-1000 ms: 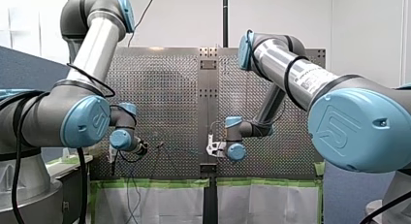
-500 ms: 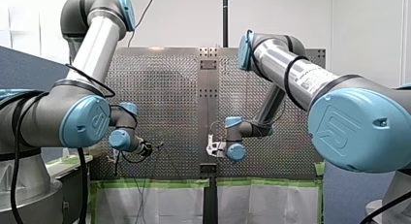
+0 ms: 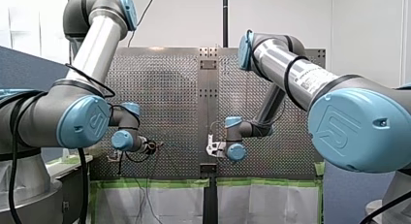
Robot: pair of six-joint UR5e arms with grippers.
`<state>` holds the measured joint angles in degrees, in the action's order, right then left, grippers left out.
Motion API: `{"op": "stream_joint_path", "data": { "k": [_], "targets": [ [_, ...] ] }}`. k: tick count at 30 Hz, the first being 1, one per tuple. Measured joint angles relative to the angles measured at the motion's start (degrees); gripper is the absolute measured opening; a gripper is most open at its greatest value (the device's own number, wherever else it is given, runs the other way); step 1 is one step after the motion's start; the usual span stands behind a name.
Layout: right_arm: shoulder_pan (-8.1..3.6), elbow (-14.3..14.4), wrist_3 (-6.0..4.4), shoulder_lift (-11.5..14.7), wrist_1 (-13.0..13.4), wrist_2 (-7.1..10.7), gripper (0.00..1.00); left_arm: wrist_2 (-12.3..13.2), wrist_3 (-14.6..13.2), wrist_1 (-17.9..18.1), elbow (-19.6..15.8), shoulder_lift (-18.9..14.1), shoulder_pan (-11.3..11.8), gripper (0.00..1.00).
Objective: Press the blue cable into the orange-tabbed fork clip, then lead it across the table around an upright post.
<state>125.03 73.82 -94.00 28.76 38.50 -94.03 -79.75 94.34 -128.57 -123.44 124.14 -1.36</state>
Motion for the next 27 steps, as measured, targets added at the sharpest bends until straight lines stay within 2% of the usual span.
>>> {"op": "stream_joint_path", "data": {
  "k": [11, 20, 27],
  "targets": [
    [0.0, 0.0, -0.14, 0.0, 0.1, -0.02, 0.0, -5.9, -2.7, 0.8, -0.6, 0.1, -2.7, 1.0],
    [0.0, 0.0, -0.15, 0.0, 0.0, -0.02, 0.0, -11.4, -1.9, 5.0, -2.3, 0.1, -3.9, 1.0],
    [0.0, 0.0, -0.19, 0.0, 0.1, -0.02, 0.0, -15.2, -2.2, 5.5, -2.4, 0.1, -4.6, 1.0]
  ]
}}
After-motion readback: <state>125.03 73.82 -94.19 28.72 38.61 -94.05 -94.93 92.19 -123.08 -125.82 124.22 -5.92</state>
